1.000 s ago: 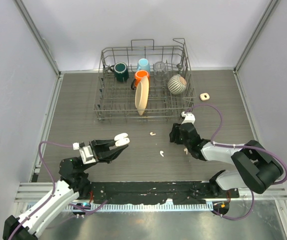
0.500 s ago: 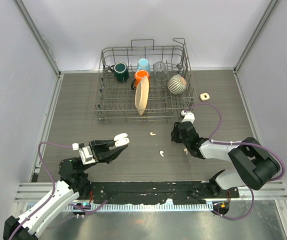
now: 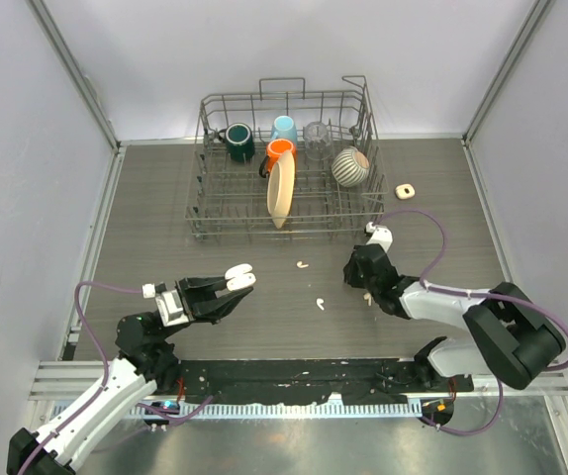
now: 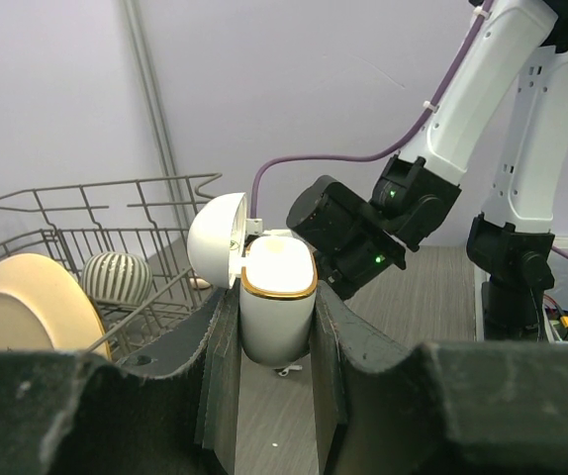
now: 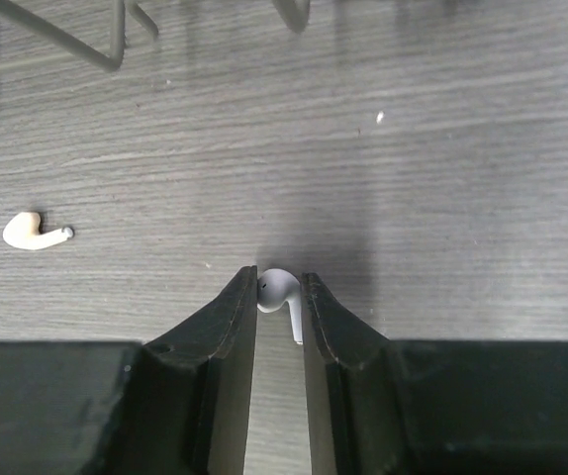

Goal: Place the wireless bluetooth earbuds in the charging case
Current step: Pick up the earbud from the center of the board.

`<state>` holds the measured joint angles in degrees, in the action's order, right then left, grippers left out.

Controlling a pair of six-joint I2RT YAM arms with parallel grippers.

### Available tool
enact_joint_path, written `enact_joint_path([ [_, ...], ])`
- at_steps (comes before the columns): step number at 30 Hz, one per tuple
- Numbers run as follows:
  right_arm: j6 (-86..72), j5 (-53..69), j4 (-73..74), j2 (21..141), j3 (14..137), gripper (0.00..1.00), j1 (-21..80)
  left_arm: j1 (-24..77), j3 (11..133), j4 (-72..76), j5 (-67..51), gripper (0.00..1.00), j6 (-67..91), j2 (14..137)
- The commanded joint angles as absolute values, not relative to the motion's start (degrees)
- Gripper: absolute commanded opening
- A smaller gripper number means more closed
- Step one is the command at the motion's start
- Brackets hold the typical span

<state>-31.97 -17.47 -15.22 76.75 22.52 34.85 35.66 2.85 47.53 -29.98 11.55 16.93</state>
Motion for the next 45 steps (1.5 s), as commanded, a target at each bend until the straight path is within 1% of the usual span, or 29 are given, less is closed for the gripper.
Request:
enact_joint_path([
  [1,-39.9,-20.8,-9.1,73.0,21.7,0.22,36.5,35.7,1.8,48.6,-29.1,0.00,11.2,16.5],
  [5,-46.6,-25.6,-4.2,70.3,21.7,0.22,40.1,35.6,1.6,48.6,-29.1,0.00,11.2,16.4],
  [11,-57.1,-31.0,1.8,70.6,22.3,0.24,46.8,35.7,1.3,48.2,-28.8,0.00,11.2,15.6],
  [12,-57.5,-31.1,1.8,71.5,22.3,0.28,47.3,35.7,1.2,47.9,-28.9,0.00,11.2,15.4],
  [13,-57.7,-30.9,1.8,72.0,22.7,0.36,47.5,35.7,1.3,47.6,-28.8,0.00,11.2,15.1],
  [15,-57.0,-31.0,1.9,72.8,23.2,0.46,48.3,35.7,1.3,46.9,-28.7,0.00,11.2,14.4],
  [16,-56.4,-30.9,1.8,72.8,23.6,0.53,48.5,35.7,1.3,46.7,-28.7,0.00,11.2,14.2],
  [18,-54.9,-30.7,1.7,72.6,24.3,0.58,48.5,35.7,1.3,45.7,-28.5,0.00,11.0,13.2],
  [19,-53.0,-30.2,1.4,72.2,24.6,0.62,48.5,35.7,1.3,45.4,-28.4,0.00,11.0,12.8],
  [20,-51.3,-29.7,1.0,71.7,24.8,0.64,48.5,35.7,1.2,45.0,-28.3,0.00,10.9,12.5],
  [29,-32.3,-28.7,3.5,67.2,29.1,0.64,48.4,35.7,1.4,41.2,-27.7,0.00,10.4,8.6],
  [32,-30.8,-29.5,5.8,65.4,31.0,0.68,48.4,35.7,1.4,40.9,-27.8,0.00,10.4,8.3],
  [35,-30.8,-29.8,7.2,63.8,32.3,0.74,48.4,35.7,1.5,40.9,-27.9,0.00,10.4,8.3],
  [36,-30.0,-29.4,9.0,62.9,33.0,0.76,48.4,35.7,1.5,40.9,-27.9,0.00,10.4,8.3],
  [38,-25.8,-27.5,8.2,61.8,32.9,0.77,48.4,35.7,1.5,40.9,-28.0,0.00,10.5,8.3],
  [40,-23.8,-28.4,7.4,60.5,32.1,0.78,48.3,35.7,1.5,41.0,-28.0,0.00,10.5,8.3],
  [42,-24.3,-28.9,12.7,60.8,34.0,0.77,47.5,35.7,1.5,41.0,-28.2,0.00,10.5,8.3],
  [45,-25.0,-25.6,13.4,63.2,33.9,0.77,45.3,35.7,1.6,41.0,-28.1,0.00,10.5,8.3],
])
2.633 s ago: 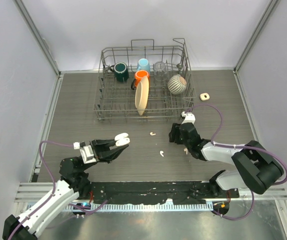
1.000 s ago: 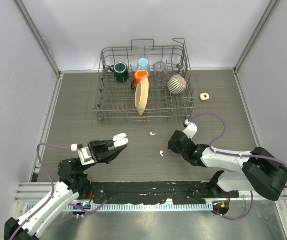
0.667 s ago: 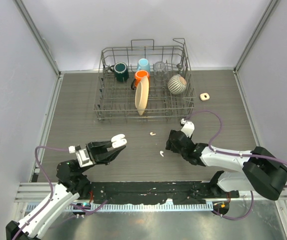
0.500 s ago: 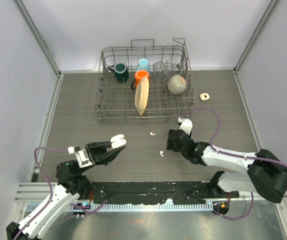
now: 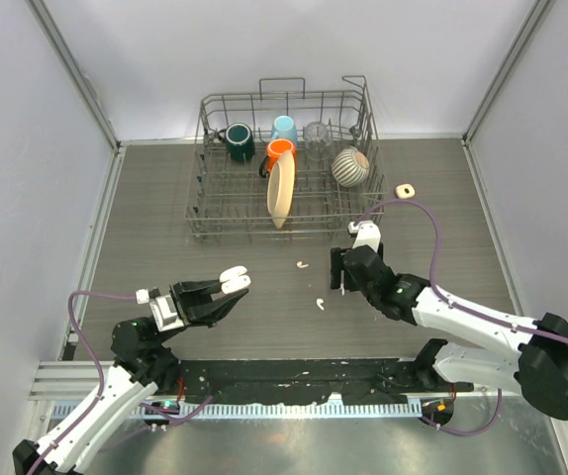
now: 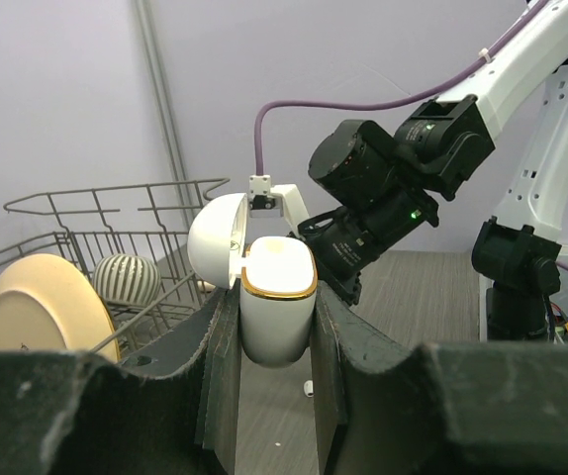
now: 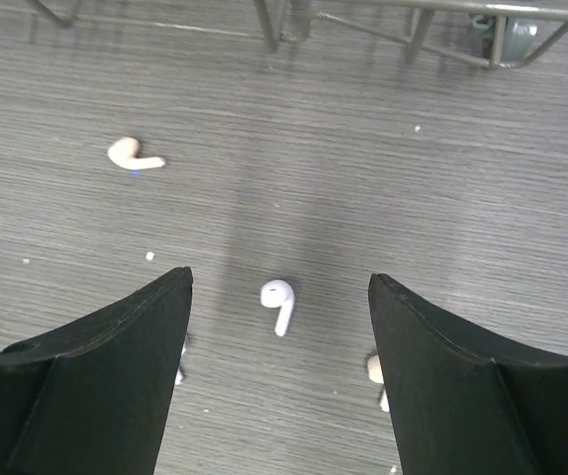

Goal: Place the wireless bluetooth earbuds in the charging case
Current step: Pick up the earbud from the center of the board.

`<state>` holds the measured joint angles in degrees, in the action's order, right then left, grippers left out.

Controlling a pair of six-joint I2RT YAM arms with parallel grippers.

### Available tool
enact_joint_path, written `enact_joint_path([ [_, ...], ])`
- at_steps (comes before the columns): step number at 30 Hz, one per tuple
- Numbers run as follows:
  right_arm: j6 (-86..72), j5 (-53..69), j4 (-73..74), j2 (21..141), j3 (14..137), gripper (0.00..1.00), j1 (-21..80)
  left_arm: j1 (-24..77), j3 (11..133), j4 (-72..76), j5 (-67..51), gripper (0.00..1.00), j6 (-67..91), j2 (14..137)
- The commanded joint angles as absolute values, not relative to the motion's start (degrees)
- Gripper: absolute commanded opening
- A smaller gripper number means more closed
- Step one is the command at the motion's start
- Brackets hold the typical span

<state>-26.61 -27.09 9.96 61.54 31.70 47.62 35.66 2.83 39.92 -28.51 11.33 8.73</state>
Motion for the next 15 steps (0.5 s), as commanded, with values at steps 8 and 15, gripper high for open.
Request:
enact_joint_path([
  [8,-23.4,-16.3,10.6,69.0,33.5,0.66,43.1,35.7,1.8,41.0,-28.3,0.00,10.5,8.8],
  [15,-23.6,-14.6,8.4,73.3,33.9,0.58,42.3,35.7,2.0,41.0,-28.3,0.00,10.2,9.1],
])
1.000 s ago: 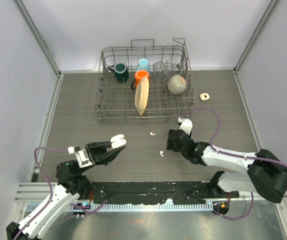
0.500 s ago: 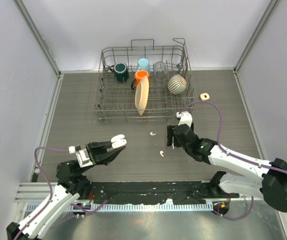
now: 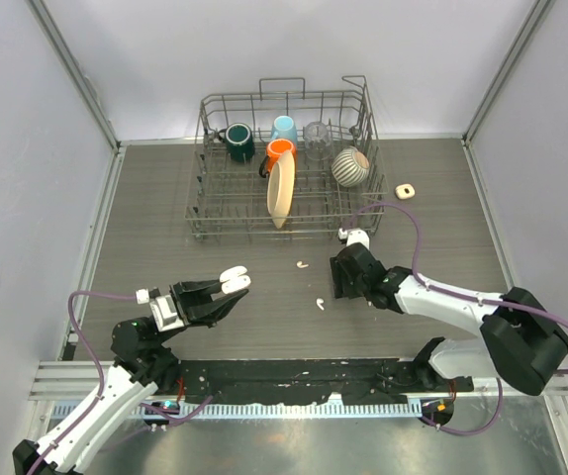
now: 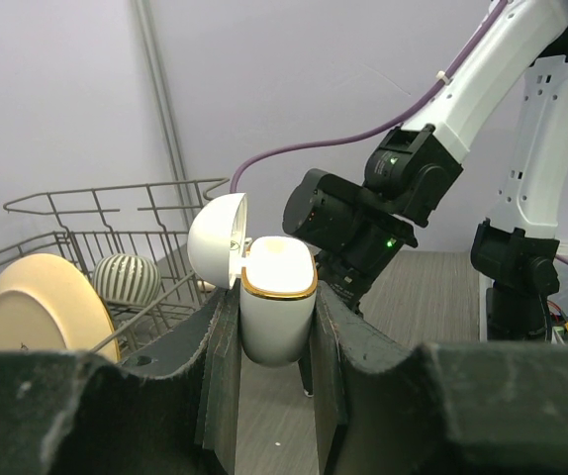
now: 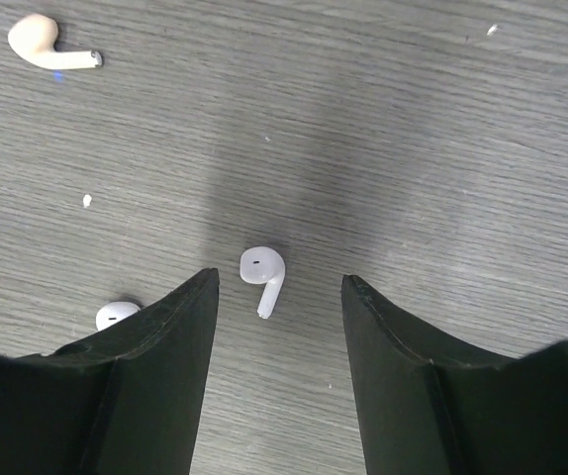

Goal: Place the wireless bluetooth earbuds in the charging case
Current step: Pick up the earbud from the center of the board.

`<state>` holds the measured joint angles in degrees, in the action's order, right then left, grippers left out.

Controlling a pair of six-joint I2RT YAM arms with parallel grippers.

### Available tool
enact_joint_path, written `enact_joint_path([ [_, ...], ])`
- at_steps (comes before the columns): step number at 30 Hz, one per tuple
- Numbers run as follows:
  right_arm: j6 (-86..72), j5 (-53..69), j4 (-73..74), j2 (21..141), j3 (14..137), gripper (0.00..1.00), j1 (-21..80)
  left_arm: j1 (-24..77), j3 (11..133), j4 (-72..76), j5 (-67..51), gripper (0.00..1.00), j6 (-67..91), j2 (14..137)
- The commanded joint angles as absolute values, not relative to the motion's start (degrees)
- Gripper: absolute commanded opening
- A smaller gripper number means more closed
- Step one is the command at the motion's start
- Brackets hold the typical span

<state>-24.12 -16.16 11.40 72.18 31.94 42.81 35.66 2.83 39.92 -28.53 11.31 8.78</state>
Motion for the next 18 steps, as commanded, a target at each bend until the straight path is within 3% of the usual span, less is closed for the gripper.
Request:
enact_joint_path([
  [1,-23.5,-14.4,8.3,73.6,34.0,0.56,42.2,35.7,2.0,41.0,-28.3,0.00,10.2,9.1],
  [18,-23.5,-13.3,7.2,76.8,34.9,0.46,41.5,35.7,1.7,42.0,-28.0,0.00,9.8,10.5],
])
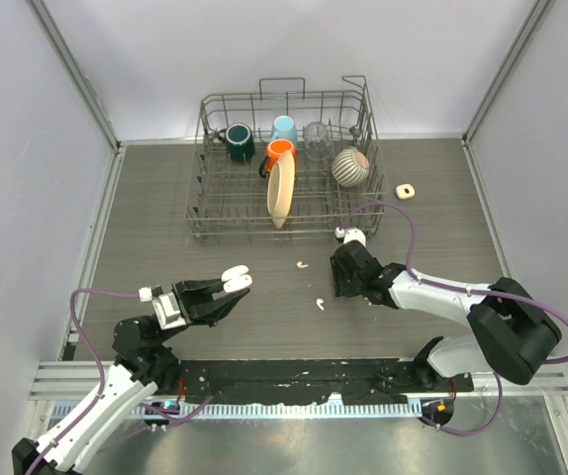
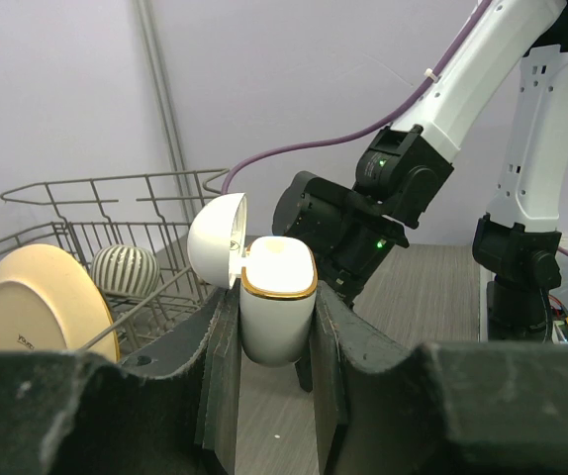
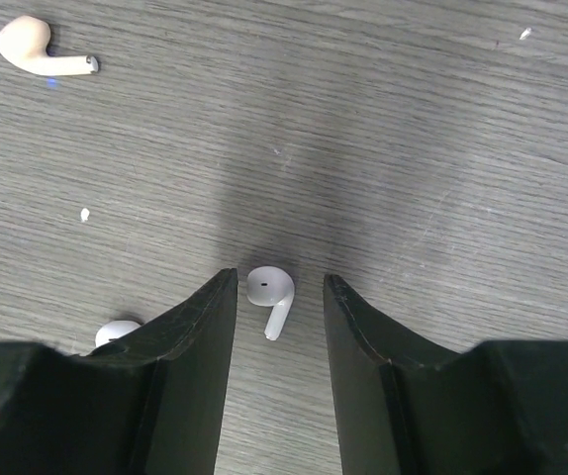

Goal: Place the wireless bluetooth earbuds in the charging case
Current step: Pick up the earbud from the center of the board.

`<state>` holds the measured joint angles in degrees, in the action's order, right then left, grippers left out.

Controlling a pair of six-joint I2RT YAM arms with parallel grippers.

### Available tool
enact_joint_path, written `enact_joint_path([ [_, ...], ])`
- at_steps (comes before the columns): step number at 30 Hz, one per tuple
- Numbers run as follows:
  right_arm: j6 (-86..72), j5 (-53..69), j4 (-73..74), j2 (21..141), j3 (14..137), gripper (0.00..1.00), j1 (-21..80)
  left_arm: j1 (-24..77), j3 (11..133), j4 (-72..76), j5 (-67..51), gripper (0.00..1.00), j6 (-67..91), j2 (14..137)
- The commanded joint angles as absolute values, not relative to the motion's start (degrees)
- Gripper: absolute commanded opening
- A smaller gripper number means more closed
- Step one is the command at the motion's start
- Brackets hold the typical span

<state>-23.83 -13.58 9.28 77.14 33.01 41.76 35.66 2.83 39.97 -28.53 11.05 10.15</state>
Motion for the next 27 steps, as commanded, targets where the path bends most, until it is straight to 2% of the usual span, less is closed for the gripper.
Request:
enact_joint_path([
  [1,-23.5,-13.1,7.2,76.8,34.9,0.46,41.5,35.7,1.7,42.0,-28.0,0.00,9.9,10.5],
  [10,-25.0,-13.3,9.8,78.4,36.8,0.40,41.5,35.7,1.6,41.8,-27.9,0.00,9.9,10.4],
  [27,-25.9,-14.0,12.8,79.3,38.2,0.39,41.5,35.7,1.3,41.3,-27.7,0.00,10.1,9.8],
])
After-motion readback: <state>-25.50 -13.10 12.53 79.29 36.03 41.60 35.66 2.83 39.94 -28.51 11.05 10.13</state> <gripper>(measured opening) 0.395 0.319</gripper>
